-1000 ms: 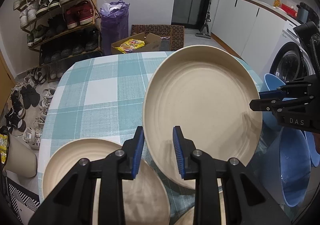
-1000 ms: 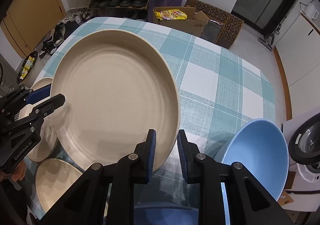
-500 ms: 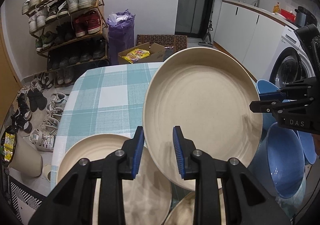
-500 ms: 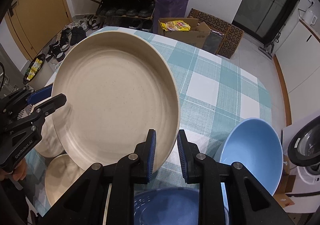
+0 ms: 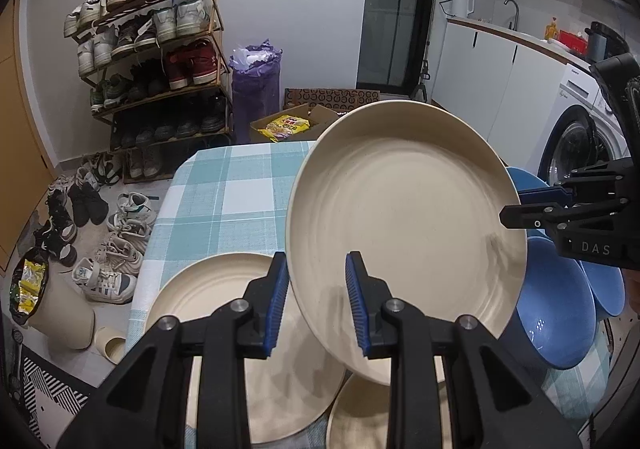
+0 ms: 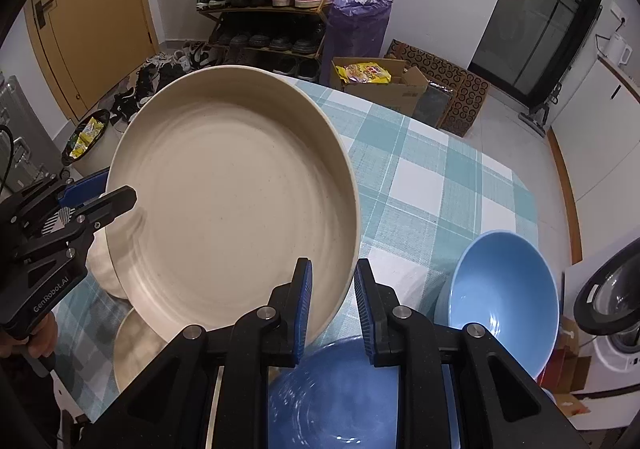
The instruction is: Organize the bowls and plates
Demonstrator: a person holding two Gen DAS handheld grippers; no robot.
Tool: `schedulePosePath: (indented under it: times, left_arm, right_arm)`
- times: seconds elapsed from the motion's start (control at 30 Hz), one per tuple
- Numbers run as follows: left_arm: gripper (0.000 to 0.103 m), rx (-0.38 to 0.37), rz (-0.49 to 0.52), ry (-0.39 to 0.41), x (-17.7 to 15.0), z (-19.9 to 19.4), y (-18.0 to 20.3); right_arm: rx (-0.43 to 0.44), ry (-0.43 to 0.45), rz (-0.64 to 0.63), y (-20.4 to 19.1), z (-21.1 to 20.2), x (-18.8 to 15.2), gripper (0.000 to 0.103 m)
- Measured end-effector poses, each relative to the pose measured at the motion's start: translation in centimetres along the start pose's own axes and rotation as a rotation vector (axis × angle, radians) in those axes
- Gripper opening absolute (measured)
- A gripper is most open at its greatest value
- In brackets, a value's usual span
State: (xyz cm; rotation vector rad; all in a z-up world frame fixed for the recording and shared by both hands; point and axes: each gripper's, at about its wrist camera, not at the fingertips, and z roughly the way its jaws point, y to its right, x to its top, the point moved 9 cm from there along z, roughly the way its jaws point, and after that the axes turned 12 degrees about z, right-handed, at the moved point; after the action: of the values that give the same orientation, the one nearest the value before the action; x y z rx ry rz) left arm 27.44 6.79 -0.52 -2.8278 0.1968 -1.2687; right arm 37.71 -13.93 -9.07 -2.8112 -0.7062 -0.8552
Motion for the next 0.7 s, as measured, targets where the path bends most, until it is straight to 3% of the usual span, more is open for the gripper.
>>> schedulePosePath:
  times: [0.7]
  left_arm:
    - [0.027, 0.031, 0.001, 0.033, -3.0, -4.4, 0.3]
  right_arm:
    - [0.026, 0.045, -0.024, -2.6, -3.7, -3.8, 0.022]
